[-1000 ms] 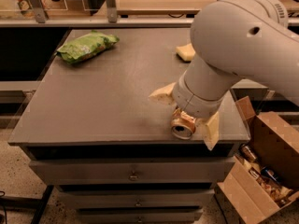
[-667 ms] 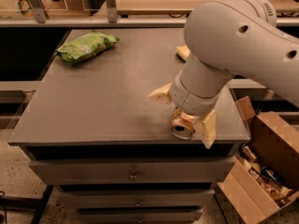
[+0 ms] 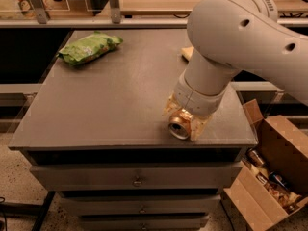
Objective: Move orange can near sponge
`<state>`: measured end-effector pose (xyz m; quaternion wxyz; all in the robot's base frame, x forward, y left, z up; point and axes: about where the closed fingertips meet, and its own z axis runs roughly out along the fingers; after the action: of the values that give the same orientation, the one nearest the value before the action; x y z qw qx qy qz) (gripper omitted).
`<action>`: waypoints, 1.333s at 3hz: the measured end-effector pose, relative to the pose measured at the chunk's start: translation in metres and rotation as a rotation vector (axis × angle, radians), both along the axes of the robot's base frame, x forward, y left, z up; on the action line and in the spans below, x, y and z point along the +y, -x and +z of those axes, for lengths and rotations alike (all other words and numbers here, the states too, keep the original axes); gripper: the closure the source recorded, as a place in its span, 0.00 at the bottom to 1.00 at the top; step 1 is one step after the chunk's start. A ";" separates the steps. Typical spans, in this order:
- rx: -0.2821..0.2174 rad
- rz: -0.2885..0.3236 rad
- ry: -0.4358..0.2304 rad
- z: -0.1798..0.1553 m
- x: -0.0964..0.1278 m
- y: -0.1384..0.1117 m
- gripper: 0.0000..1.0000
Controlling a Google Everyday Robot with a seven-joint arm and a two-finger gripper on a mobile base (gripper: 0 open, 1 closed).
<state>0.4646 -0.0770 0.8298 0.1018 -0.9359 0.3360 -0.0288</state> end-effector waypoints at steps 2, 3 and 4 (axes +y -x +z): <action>0.015 0.018 -0.014 0.003 0.002 0.003 0.88; 0.014 0.018 -0.013 0.003 0.002 0.003 1.00; 0.014 0.019 -0.013 0.003 0.002 0.003 1.00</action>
Offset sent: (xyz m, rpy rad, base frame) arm -0.0020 0.0011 0.0026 0.0138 0.0140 0.0153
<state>0.4614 -0.0751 0.8325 0.1058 -0.9385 0.3282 -0.0190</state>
